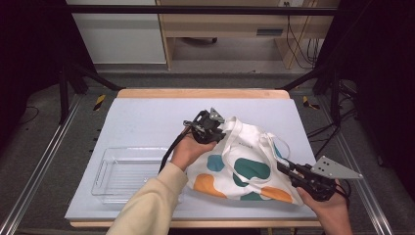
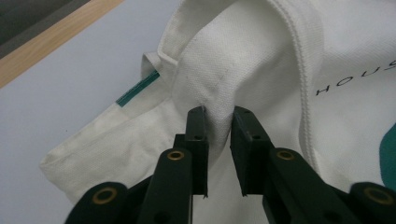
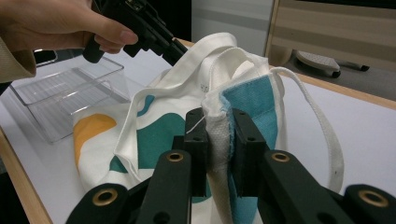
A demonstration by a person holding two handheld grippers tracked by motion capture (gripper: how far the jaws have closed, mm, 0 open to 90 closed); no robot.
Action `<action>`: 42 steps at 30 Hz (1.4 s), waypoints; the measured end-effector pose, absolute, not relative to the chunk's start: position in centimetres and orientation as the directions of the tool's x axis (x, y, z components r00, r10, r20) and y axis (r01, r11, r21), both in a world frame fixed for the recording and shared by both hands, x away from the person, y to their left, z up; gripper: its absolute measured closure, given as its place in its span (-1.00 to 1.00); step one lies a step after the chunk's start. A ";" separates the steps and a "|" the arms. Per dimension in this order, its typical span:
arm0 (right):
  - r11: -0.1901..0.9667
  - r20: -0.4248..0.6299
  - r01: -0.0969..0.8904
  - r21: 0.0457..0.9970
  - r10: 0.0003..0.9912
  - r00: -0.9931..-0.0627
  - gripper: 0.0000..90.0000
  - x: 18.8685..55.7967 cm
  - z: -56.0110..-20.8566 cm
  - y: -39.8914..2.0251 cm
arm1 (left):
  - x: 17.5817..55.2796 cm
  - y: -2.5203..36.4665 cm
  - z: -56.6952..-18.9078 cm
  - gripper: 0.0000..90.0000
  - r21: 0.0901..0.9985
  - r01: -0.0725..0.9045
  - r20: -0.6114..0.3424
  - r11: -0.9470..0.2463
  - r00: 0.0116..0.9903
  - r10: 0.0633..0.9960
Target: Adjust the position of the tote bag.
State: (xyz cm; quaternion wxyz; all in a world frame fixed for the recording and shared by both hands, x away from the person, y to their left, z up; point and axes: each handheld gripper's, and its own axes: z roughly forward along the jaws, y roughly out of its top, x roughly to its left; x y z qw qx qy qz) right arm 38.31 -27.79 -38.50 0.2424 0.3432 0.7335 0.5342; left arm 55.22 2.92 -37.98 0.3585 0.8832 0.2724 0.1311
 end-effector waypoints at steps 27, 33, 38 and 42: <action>0.222 0.006 0.267 0.938 0.759 -0.651 0.75 37.5 -38.5 -28.3 | 50.9 5.1 -36.4 0.96 0.763 0.348 0.041 -0.544 0.815 0.578; 0.222 0.010 0.269 0.937 0.755 -0.656 0.75 36.6 -38.7 -29.0 | 49.2 5.8 -36.3 0.96 0.778 0.328 0.041 -0.536 0.825 0.564; 0.228 0.008 0.270 0.935 0.750 -0.661 0.75 36.1 -38.8 -29.2 | 48.0 6.3 -36.3 0.97 0.782 0.318 0.042 -0.536 0.832 0.554; 0.231 0.012 0.274 0.934 0.745 -0.667 0.75 35.6 -39.1 -29.3 | 46.7 6.6 -36.3 0.97 0.784 0.301 0.054 -0.543 0.838 0.543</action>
